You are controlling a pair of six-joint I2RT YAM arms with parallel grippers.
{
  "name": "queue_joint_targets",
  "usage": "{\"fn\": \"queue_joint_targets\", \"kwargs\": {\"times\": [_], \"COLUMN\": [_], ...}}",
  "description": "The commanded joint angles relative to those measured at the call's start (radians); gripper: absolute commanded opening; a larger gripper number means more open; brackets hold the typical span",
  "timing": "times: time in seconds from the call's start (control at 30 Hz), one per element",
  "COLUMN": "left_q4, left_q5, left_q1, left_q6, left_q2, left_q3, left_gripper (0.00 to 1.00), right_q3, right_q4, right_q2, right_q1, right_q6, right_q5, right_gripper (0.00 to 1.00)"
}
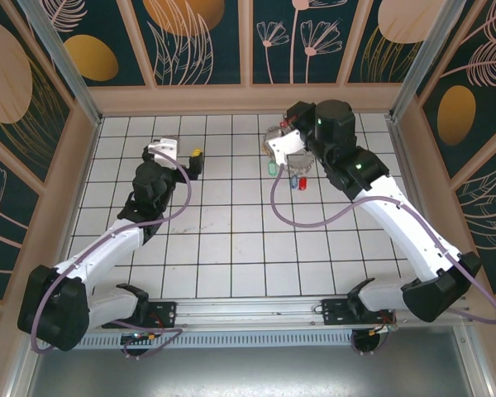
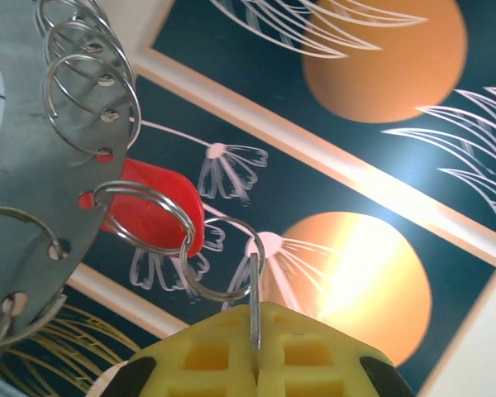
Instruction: Put the keys on the keyring
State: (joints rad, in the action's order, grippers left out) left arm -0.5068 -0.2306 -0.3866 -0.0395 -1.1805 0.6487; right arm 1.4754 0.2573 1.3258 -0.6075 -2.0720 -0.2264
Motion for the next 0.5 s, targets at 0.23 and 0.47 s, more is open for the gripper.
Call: {"fn": "queue_joint_targets", "kwargs": {"times": [0.23,0.47], "left_q4": [-0.009,-0.011], "left_q5": [-0.137,-0.147], "left_q1": [0.085,0.101], "left_q6": [-0.160,-0.222], "left_q2": [-0.030,-0.040], "left_q3": [-0.029,-0.029], "left_gripper": [0.99,0.99], "right_q3": [0.030,-0.047], "right_q4": [-0.091,-0.024], "right_q2": [0.033,0.063], "right_q1": [0.002,-0.075], "right_q6": [-0.043,0.309], "right_q5": [0.108,0.184], "right_gripper": [0.00,0.00]}}
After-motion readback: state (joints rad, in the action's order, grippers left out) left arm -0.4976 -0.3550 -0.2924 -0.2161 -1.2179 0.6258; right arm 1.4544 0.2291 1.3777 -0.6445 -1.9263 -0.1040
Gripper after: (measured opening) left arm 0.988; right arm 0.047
